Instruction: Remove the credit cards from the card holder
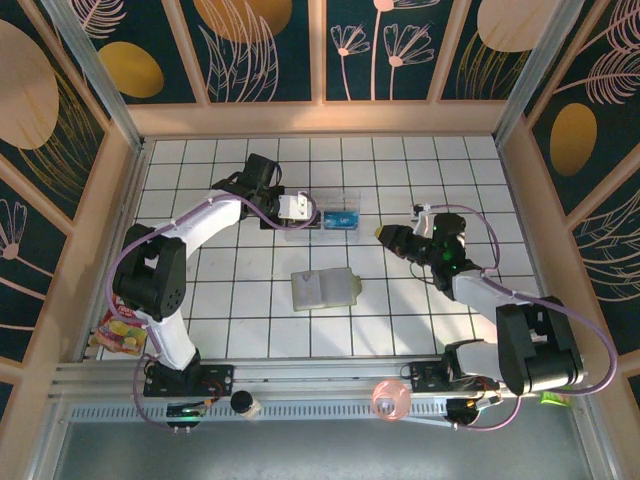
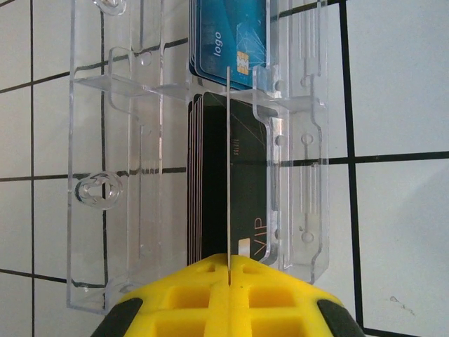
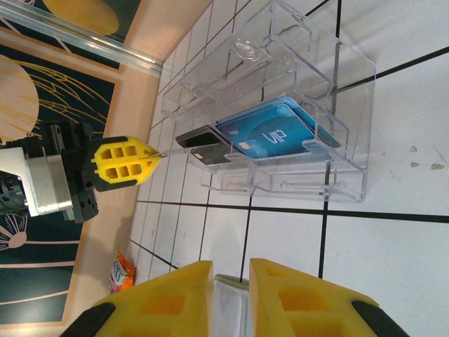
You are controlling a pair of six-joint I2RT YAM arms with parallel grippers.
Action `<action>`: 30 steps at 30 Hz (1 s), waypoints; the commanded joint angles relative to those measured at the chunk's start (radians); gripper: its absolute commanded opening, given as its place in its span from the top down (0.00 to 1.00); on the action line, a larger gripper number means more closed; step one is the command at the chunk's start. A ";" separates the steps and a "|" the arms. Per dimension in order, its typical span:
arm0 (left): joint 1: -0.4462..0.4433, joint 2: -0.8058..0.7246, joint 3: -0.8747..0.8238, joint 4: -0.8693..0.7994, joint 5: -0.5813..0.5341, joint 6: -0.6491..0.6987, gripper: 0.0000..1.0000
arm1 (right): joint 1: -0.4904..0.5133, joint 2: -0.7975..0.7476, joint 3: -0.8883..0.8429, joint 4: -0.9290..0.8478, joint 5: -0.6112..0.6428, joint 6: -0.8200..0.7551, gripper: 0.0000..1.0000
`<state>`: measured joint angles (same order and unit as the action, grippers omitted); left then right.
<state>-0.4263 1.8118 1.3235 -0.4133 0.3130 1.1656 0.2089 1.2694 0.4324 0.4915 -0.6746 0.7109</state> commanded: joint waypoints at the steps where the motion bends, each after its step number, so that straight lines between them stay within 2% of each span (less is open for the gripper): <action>1: 0.001 0.018 -0.009 0.036 0.025 -0.009 1.00 | -0.009 0.014 0.029 0.047 -0.009 0.005 0.79; 13: -0.006 0.020 -0.017 0.042 0.023 -0.025 1.00 | -0.007 0.024 0.028 0.052 -0.008 0.007 0.79; 14: -0.007 0.018 -0.021 0.050 0.020 -0.029 0.98 | -0.008 0.024 0.027 0.053 -0.008 0.006 0.79; 17: -0.009 0.014 -0.033 0.077 0.008 -0.043 0.79 | -0.007 0.023 0.023 0.056 -0.010 0.008 0.79; 20: -0.012 0.004 -0.047 0.103 -0.001 -0.052 0.72 | -0.008 0.017 0.021 0.054 -0.010 0.009 0.79; 25: -0.014 -0.016 -0.060 0.171 -0.023 -0.096 0.69 | -0.008 0.004 0.017 0.048 -0.008 0.010 0.79; 30: -0.014 -0.091 -0.072 0.318 0.008 -0.241 0.58 | 0.011 -0.015 0.029 -0.005 0.003 -0.027 0.73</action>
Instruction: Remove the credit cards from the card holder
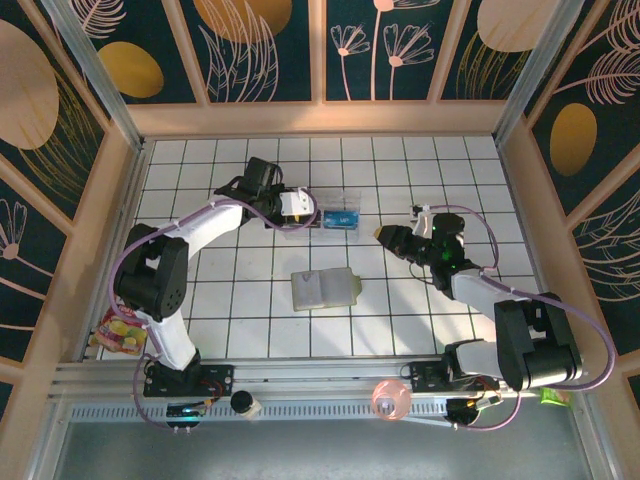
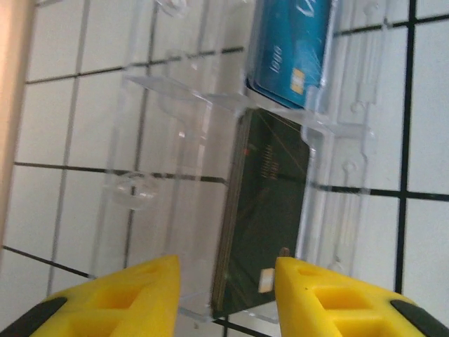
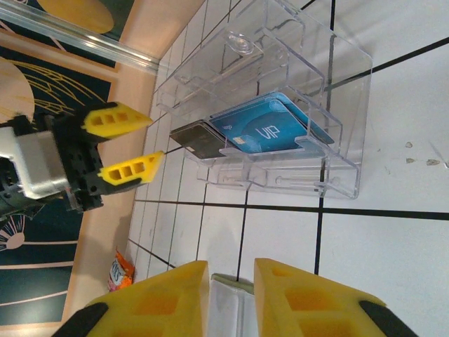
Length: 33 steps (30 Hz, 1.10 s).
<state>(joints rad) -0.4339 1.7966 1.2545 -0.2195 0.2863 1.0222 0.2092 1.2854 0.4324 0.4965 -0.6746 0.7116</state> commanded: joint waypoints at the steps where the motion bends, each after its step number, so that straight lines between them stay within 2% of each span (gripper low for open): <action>1: -0.006 -0.091 0.000 0.143 0.048 -0.131 0.57 | 0.024 -0.038 0.035 -0.031 0.014 -0.045 0.71; 6: 0.003 -0.180 0.017 0.324 0.097 -0.344 0.49 | 0.134 -0.065 0.083 -0.141 0.107 -0.138 0.56; 11: 0.008 -0.233 0.008 0.608 0.106 -0.701 0.35 | 0.258 -0.048 0.126 -0.214 0.211 -0.194 0.51; 13: 0.008 -0.256 -0.016 0.699 0.077 -0.872 0.24 | 0.315 -0.039 0.146 -0.252 0.261 -0.221 0.50; 16: 0.008 -0.291 -0.045 0.717 0.039 -1.110 0.01 | 0.416 -0.017 0.177 -0.319 0.353 -0.266 0.49; 19: 0.007 -0.335 -0.116 0.716 0.009 -1.315 0.01 | 0.513 0.012 0.205 -0.354 0.422 -0.303 0.49; 24: 0.007 -0.441 -0.324 0.747 -0.023 -1.575 0.01 | 0.677 0.121 0.294 -0.413 0.534 -0.381 0.49; 28: 0.007 -0.532 -0.460 0.698 -0.064 -1.686 0.01 | 0.767 0.220 0.367 -0.455 0.604 -0.429 0.49; 33: 0.008 -0.678 -0.644 0.673 -0.092 -1.749 0.01 | 0.829 0.354 0.468 -0.535 0.718 -0.460 0.50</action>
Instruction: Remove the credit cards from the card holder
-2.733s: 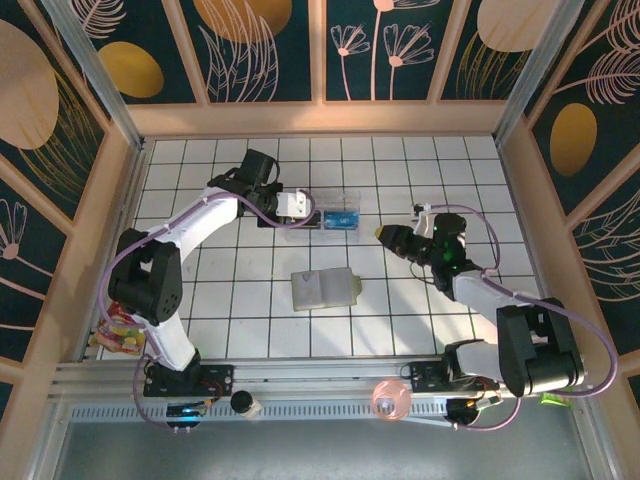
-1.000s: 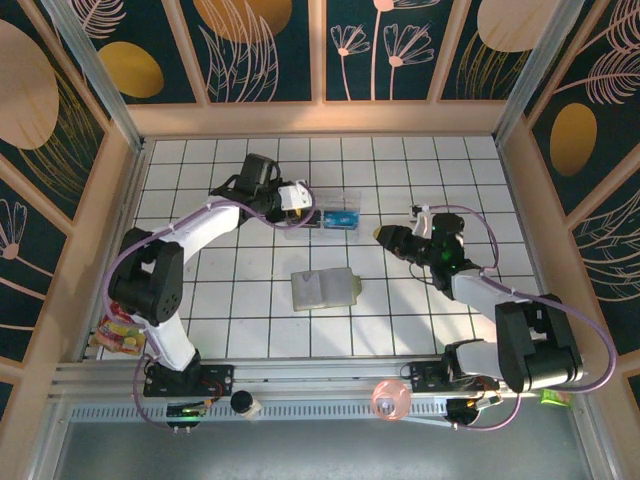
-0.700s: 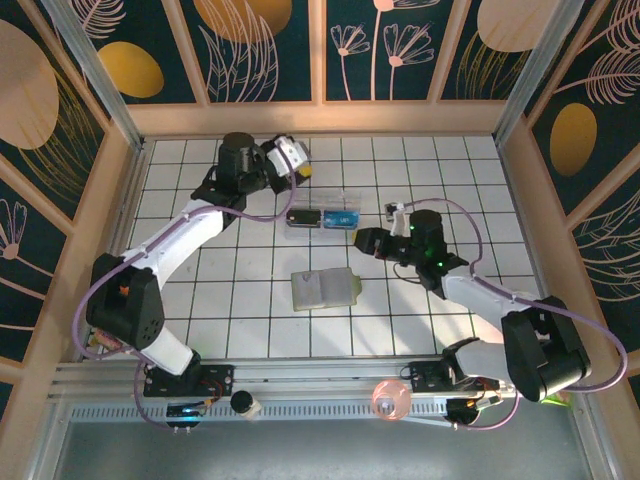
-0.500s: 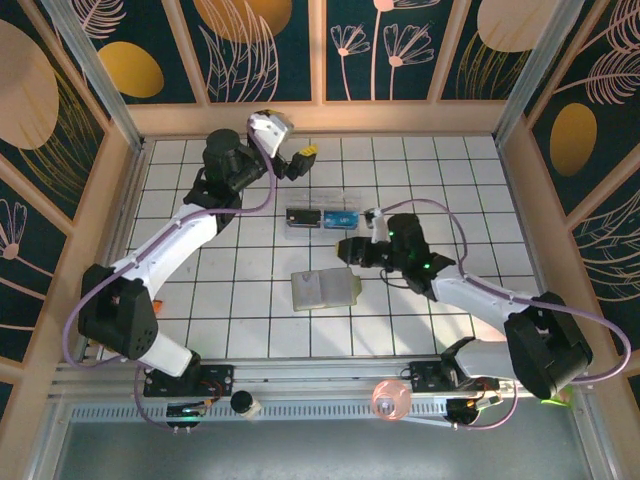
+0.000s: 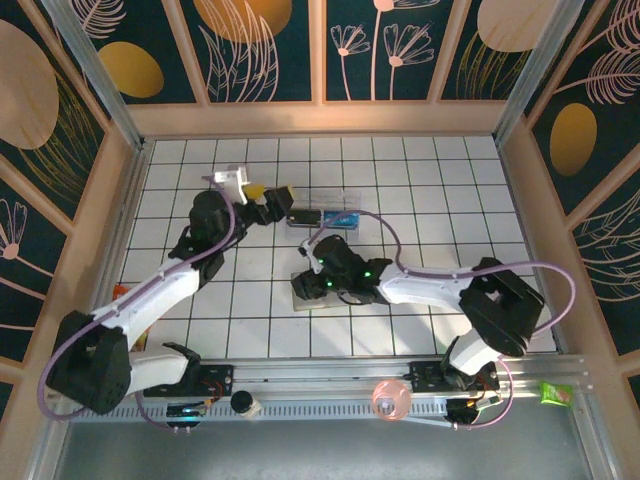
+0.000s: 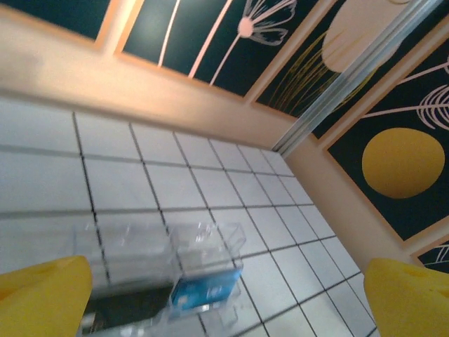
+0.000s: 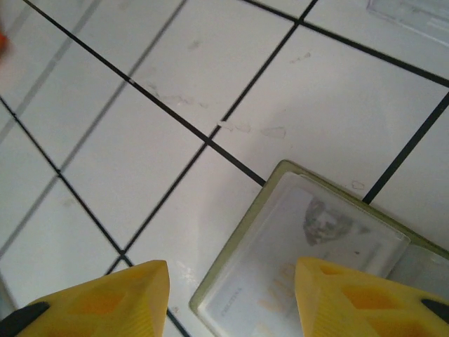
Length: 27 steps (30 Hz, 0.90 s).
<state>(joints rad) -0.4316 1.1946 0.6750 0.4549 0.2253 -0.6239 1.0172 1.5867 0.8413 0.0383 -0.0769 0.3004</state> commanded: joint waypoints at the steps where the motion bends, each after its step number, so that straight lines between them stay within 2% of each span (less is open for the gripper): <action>1: 0.005 -0.103 -0.094 -0.010 -0.045 -0.105 0.01 | 0.030 0.072 0.073 -0.092 0.142 -0.053 0.50; 5: 0.005 -0.225 -0.195 -0.092 -0.156 -0.122 0.01 | 0.069 0.139 0.119 -0.151 0.215 -0.061 0.52; 12: 0.005 -0.270 -0.247 -0.191 -0.192 -0.138 0.03 | 0.102 0.208 0.149 -0.198 0.270 -0.057 0.57; 16: 0.005 -0.250 -0.252 -0.208 -0.181 -0.136 0.07 | 0.104 0.235 0.150 -0.207 0.280 -0.045 0.69; 25: 0.004 -0.202 -0.261 -0.245 -0.091 -0.091 0.28 | 0.095 0.178 0.106 -0.131 0.289 0.003 0.97; 27: -0.003 -0.186 -0.288 -0.217 -0.058 -0.108 0.34 | 0.090 0.136 0.073 -0.078 0.274 0.014 1.00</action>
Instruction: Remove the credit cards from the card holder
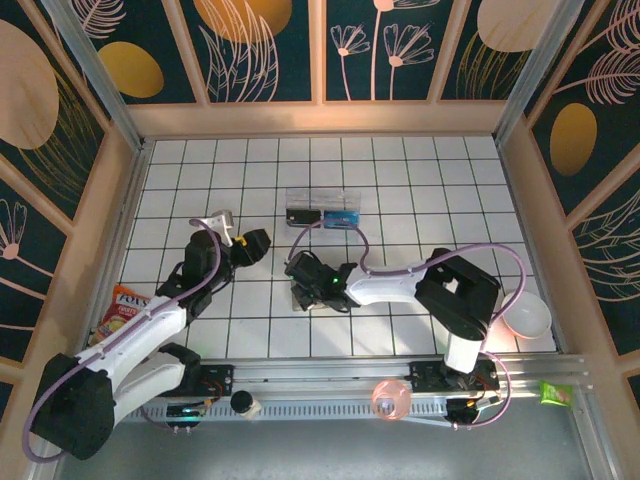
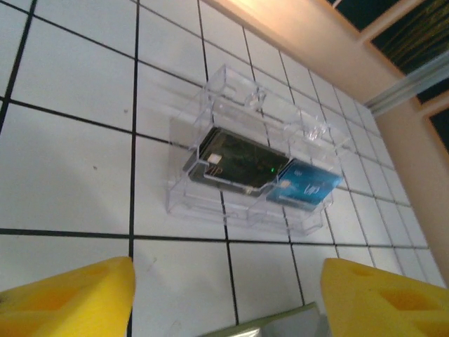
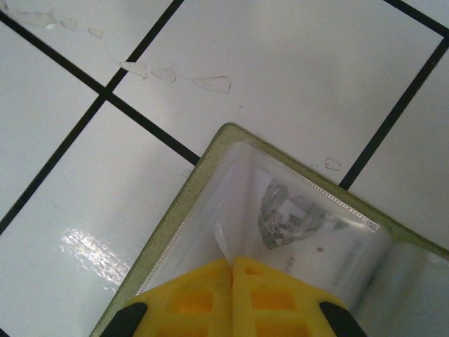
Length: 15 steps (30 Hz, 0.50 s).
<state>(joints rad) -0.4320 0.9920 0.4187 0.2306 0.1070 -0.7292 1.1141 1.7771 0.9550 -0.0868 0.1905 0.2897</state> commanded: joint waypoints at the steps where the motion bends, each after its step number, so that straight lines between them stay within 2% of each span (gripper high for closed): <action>1: -0.014 0.030 -0.046 0.023 0.073 -0.010 0.36 | -0.012 -0.078 -0.059 0.082 -0.009 0.029 1.00; 5: -0.102 0.109 -0.055 0.044 0.068 -0.010 0.51 | -0.037 -0.154 -0.137 0.206 -0.081 0.059 1.00; 9: -0.168 0.201 -0.050 0.082 0.082 -0.027 0.66 | -0.051 -0.176 -0.166 0.247 -0.123 0.078 1.00; 12: -0.194 0.258 -0.039 0.089 0.092 -0.026 0.73 | -0.051 -0.183 -0.178 0.250 -0.119 0.090 1.00; 15: -0.219 0.305 -0.015 0.082 0.101 -0.018 0.75 | -0.051 -0.201 -0.196 0.260 -0.108 0.101 1.00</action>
<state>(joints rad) -0.6319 1.2690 0.3725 0.2840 0.1833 -0.7498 1.0634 1.6207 0.7792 0.1287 0.0853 0.3603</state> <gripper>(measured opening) 0.251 0.051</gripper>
